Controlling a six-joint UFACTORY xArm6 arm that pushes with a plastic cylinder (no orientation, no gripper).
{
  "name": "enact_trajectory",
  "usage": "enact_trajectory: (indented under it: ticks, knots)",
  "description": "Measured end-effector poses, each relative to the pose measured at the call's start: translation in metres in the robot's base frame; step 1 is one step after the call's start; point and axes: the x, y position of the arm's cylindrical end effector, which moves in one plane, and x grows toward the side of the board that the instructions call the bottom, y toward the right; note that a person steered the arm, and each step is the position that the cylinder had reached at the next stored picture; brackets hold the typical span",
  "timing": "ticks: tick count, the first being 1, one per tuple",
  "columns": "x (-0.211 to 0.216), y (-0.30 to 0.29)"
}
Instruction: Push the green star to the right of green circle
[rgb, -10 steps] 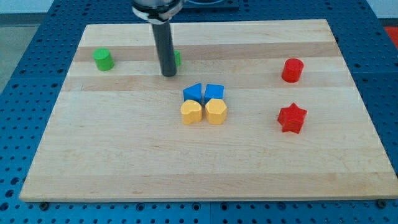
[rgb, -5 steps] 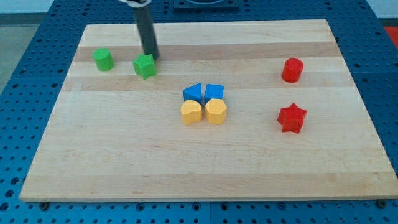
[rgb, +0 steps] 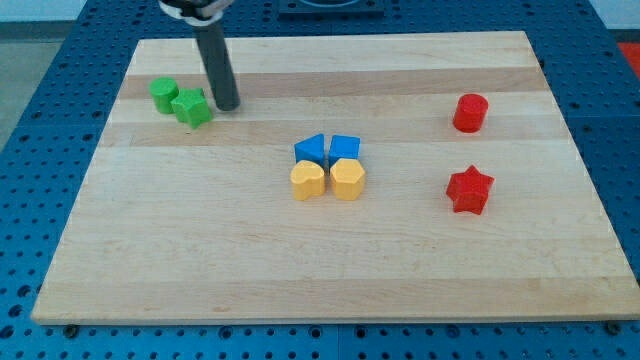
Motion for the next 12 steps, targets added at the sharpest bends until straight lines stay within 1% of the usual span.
enact_trajectory:
  ticks: [1,2,3,4,5,6,7,8,10,11,12]
  knots:
    - [0.041,-0.001]
    - [0.054,-0.051]
    - [0.034,-0.092]
    - [0.015,-0.094]
    - [0.018,-0.094]
    - [0.055,-0.094]
    - [0.068,-0.072]
    - [0.063,-0.05]
    - [0.028,-0.065]
    - [0.025,-0.063]
    - [0.046,-0.03]
